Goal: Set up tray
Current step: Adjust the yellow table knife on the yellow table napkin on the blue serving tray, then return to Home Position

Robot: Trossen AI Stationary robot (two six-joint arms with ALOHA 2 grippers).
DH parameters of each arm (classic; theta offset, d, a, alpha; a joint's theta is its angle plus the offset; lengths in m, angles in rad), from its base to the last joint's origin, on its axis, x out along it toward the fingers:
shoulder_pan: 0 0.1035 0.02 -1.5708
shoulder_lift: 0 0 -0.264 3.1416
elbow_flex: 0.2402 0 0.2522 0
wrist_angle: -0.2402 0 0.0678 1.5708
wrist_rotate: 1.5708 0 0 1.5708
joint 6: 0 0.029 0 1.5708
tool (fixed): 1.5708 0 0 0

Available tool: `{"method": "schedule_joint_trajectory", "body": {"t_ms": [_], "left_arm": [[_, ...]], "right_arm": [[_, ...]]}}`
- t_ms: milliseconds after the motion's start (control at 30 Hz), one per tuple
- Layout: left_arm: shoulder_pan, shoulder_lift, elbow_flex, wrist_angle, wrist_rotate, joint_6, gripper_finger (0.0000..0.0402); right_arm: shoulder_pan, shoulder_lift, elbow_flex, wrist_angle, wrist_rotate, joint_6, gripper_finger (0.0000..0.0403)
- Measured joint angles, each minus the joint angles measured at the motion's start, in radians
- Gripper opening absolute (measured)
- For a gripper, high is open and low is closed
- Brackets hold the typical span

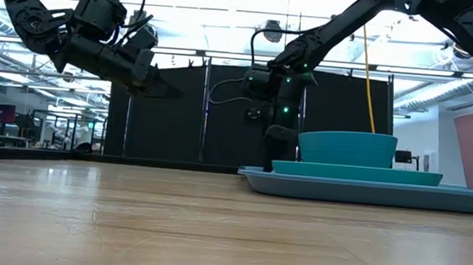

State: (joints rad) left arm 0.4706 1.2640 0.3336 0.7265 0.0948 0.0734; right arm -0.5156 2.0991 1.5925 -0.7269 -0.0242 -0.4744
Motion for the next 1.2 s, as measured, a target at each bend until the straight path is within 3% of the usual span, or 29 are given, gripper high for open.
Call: {"method": "schedule_joint_trajectory", "body": {"t_ms": [400,733,1200], "left_arm": [[0.0,0.0,0.0,-0.02,0.0,0.001,0.0037],[0.0,0.0,0.0,-0.021,0.0,0.001,0.0037],[0.0,0.0,0.0,-0.029,0.0,-0.01,0.0037]], "right_arm": [[0.0,-0.014,-0.001,-0.021,0.029,0.015,0.0071],[0.007,-0.117,-0.002,0.024,0.054,0.019,0.0071],[0.032,-0.172,-0.002,0.037,0.046,0.148,0.0061]]}}
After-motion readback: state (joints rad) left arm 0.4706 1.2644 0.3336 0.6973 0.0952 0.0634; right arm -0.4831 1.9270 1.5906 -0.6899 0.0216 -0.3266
